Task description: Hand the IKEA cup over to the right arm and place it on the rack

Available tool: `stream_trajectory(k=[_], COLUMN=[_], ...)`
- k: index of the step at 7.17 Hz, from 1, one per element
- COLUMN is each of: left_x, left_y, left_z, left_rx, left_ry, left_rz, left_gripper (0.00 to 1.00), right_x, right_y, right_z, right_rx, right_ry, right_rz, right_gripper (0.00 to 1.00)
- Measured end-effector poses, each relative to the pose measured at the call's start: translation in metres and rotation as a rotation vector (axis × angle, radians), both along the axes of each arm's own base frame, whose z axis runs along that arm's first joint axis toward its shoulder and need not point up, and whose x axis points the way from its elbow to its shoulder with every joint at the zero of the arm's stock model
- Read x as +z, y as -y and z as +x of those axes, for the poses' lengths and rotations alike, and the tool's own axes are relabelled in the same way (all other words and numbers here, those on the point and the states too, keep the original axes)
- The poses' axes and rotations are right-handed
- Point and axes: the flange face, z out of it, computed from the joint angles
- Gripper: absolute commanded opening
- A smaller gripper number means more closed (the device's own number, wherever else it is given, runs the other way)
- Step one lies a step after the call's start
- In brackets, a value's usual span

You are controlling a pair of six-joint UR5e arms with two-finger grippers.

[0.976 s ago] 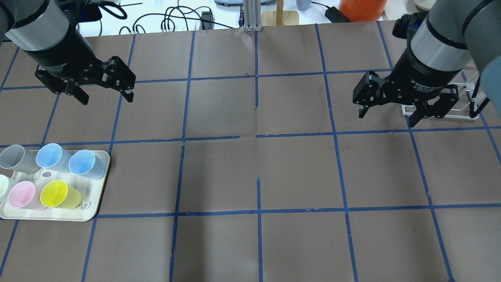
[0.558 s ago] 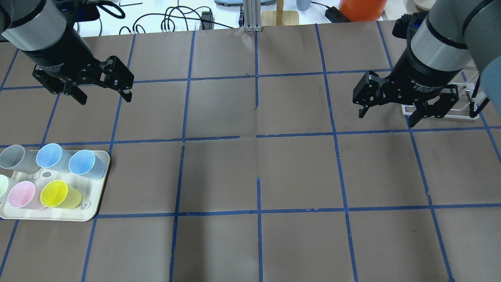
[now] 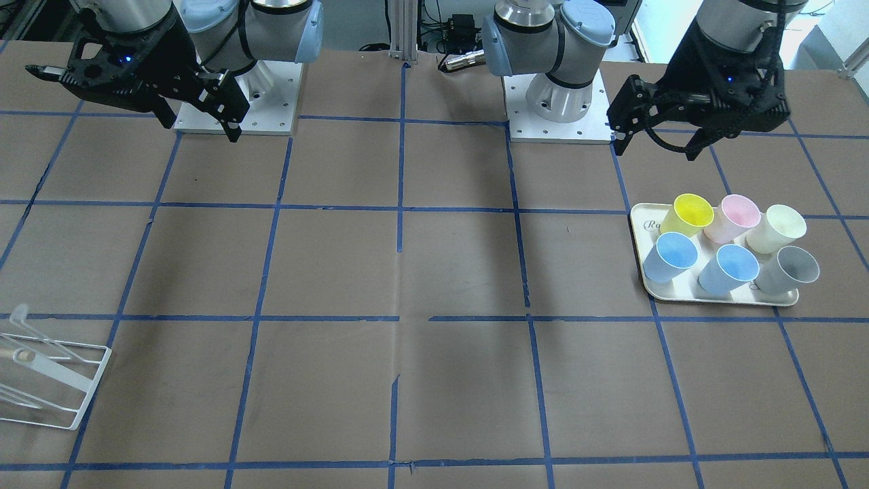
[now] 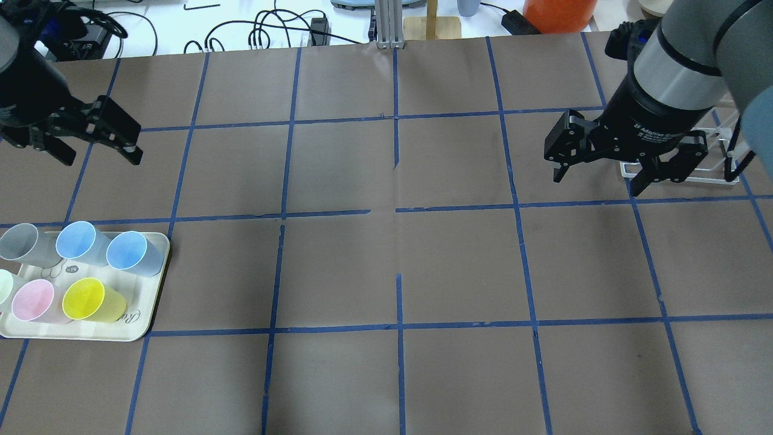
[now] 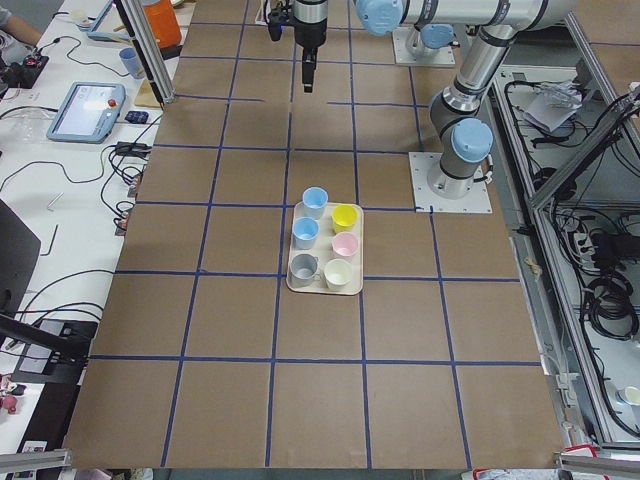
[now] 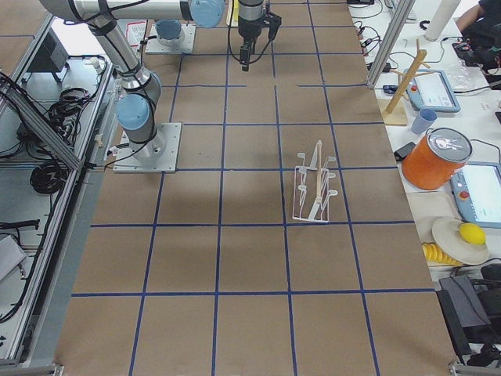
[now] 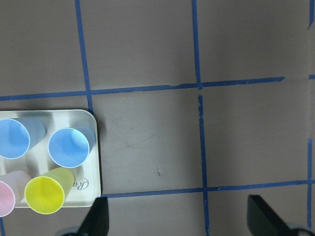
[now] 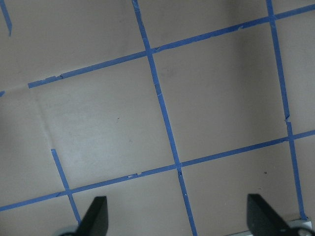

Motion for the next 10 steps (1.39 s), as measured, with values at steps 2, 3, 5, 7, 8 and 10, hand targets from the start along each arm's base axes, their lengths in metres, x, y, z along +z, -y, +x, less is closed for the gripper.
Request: stream_trajectory(k=[2,3,5,7,8,10], left_x=[-0.028,-0.049,-0.1,-0.14,-0.157,-0.19], left_y=[-0.013,-0.029,-0.066,-0.093,-0.099,-0.098], left_z=[0.099,0.152,0.226,0.284,0.305,0.332], left_rx=[-0.042,-0.045,-0.053,-0.093,-0.118,-0.13], left_ry=[-0.029,-0.051,-0.047,0.009,0.014,-0.004], left_rz=[0.035,0.049,0.027,-0.026,-0.035,-0.031], left_gripper=[1.0,1.0,1.0,1.0,1.0,1.0], right_x=[0.0,0.0,0.0,0.0,0.0,-0.001], right_y=[0.0,0.0,0.0,0.0,0.0,0.0], right_z=[0.0,0.0,0.0,0.0,0.0,0.0], right_rx=[0.0,0.0,-0.001,-0.002,-0.003,-0.003], right_ry=[0.0,0.0,0.0,0.0,0.0,0.0], right_rz=[-0.001,-0.001,0.0,0.0,0.002,0.003], right_gripper=[1.0,1.0,1.0,1.0,1.0,1.0])
